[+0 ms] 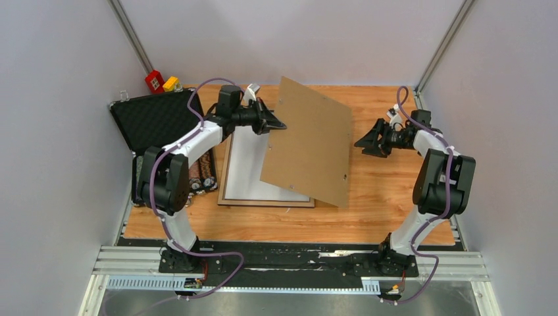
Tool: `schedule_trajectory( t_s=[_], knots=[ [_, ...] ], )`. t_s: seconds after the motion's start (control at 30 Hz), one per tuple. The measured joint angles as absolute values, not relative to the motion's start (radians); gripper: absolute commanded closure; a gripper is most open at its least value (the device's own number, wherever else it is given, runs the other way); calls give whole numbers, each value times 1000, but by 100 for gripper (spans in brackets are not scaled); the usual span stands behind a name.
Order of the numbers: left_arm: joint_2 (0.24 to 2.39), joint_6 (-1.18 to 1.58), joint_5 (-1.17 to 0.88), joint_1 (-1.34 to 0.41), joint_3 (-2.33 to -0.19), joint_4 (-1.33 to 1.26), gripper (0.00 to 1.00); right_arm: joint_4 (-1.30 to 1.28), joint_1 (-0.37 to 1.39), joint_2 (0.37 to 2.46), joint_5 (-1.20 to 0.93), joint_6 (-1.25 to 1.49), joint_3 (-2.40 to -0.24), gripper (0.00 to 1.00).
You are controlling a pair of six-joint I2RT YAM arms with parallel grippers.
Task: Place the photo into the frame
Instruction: Turn over the photo frame item at the center of the board.
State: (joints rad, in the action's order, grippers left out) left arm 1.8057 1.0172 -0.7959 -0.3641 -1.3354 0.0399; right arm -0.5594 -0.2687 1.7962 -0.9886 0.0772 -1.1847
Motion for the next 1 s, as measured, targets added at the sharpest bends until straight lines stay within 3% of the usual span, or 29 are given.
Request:
schedule_trajectory(
  t_s=[0.2,0.47,0.77,1.0],
  knots=[
    [1754,1002,-931,-271,-1283,-21,100,-560,-253,1769,-965,77,-1209,38],
    [1690,846,-1044,-98,-1266,125,100,-548,-106,1739,-825,90,-1238,40],
    [1628,583,-1127,101,-1300,419,100,-498,74,1734,-617,157,-1272,41],
    [1630,318,-1134,206,-1431,738,100,-454,213,1849,-484,179,-1405,43]
  ],
)
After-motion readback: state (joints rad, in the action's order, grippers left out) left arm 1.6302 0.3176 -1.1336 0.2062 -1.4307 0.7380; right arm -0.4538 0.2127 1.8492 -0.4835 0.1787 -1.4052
